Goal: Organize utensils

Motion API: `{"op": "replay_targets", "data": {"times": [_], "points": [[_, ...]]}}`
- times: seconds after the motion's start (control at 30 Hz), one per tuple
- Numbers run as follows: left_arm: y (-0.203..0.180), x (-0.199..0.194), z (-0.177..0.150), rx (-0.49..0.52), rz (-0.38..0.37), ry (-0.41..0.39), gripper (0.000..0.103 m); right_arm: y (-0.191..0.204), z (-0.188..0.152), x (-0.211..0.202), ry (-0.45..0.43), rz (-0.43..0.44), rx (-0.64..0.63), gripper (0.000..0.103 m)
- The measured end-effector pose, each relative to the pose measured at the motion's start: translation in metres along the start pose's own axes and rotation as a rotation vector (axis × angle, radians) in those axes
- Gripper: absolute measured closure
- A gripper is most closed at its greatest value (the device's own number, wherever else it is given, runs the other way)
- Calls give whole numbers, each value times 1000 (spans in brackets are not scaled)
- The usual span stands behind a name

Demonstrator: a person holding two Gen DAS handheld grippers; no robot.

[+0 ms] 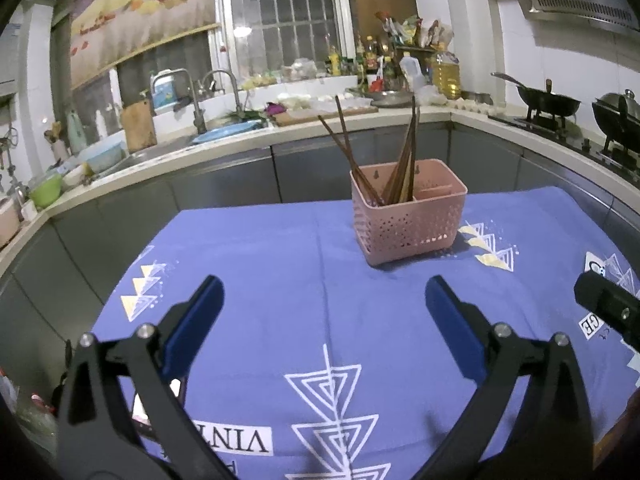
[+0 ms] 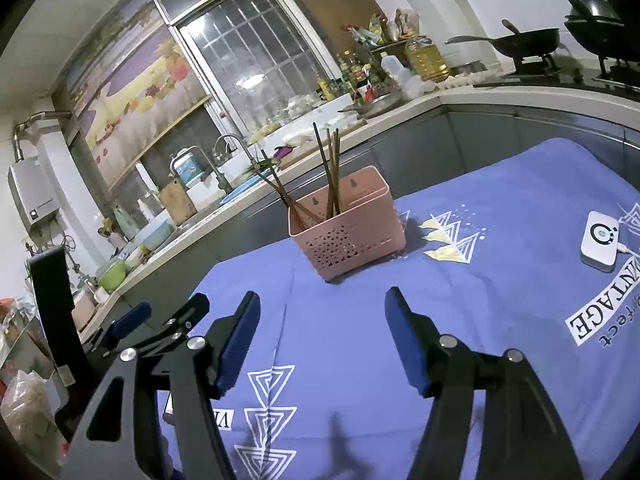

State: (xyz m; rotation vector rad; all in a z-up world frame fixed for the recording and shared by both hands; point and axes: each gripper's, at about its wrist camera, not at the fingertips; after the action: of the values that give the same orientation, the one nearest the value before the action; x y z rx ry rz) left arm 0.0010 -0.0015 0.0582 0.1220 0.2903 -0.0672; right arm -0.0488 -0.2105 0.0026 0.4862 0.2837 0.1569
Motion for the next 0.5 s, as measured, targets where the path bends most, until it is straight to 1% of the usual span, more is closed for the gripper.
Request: {"op": "replay_targets", "data": {"times": [0.13,0.33,0.5], "points": [[-1,-1,1,-9,23,0,6,0,0,0,-1,1,0,38],[0,3,-2,-19,26,40,6,-2,0,0,-1,-2,5,37],[2,7,-8,-7,40,70,6,-4,-3,-2,4,-6,19,37]]}}
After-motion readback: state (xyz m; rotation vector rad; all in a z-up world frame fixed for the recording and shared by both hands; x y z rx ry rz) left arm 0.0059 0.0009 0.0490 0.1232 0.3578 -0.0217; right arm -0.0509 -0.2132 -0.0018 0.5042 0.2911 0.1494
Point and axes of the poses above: each gripper's, at about its wrist camera, not at the fingertips, and x roughly the way its jaws point, y to its left, z to its top, and after that the axes turned 12 degrees about -y, right-handed
